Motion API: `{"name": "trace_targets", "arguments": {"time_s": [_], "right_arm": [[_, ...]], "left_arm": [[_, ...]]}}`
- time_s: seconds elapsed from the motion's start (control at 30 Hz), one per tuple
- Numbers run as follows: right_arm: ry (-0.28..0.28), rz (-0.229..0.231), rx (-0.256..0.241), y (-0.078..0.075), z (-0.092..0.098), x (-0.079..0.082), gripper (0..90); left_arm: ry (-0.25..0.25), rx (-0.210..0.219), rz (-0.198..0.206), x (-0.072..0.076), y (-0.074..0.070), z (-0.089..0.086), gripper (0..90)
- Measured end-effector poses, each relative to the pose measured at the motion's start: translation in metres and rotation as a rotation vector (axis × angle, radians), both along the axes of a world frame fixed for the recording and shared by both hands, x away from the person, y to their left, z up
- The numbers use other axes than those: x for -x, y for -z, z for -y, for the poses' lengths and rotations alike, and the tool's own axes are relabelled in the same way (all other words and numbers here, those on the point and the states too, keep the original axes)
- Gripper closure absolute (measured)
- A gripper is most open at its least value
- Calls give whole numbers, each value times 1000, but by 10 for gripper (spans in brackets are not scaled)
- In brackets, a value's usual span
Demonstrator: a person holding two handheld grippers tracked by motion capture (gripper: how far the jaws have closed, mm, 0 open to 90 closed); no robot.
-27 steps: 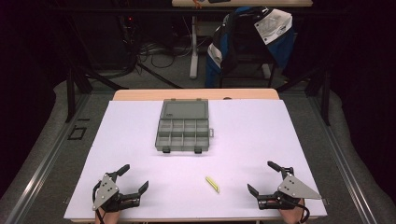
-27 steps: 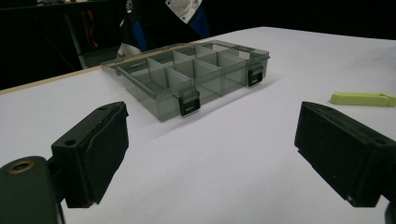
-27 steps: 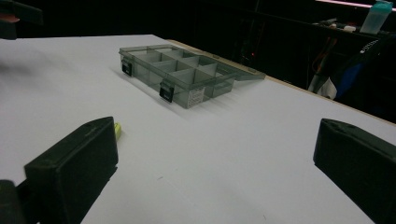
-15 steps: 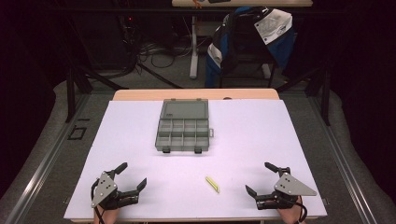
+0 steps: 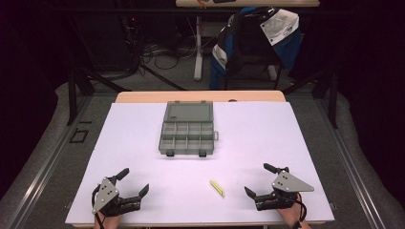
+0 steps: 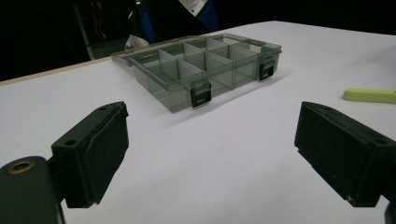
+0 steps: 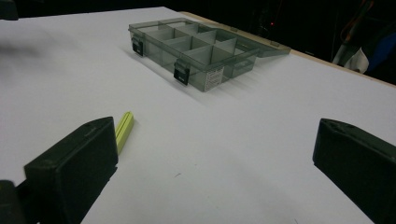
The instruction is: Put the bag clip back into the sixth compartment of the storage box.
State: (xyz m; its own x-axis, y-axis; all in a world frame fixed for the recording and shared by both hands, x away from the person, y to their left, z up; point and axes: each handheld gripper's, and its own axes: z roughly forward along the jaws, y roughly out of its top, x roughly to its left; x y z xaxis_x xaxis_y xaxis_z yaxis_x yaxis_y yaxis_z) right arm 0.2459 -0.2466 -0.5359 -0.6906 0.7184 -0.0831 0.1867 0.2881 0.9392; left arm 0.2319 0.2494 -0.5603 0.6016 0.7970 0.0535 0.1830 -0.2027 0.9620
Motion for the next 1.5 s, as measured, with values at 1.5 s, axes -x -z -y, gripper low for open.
{"name": "trace_targets", "arguments": {"time_s": [1.5], "right_arm": [[-84, -250, 147, -9, -68, -35, 0]], "left_arm": [[25, -13, -11, -5, 0, 7, 99]]}}
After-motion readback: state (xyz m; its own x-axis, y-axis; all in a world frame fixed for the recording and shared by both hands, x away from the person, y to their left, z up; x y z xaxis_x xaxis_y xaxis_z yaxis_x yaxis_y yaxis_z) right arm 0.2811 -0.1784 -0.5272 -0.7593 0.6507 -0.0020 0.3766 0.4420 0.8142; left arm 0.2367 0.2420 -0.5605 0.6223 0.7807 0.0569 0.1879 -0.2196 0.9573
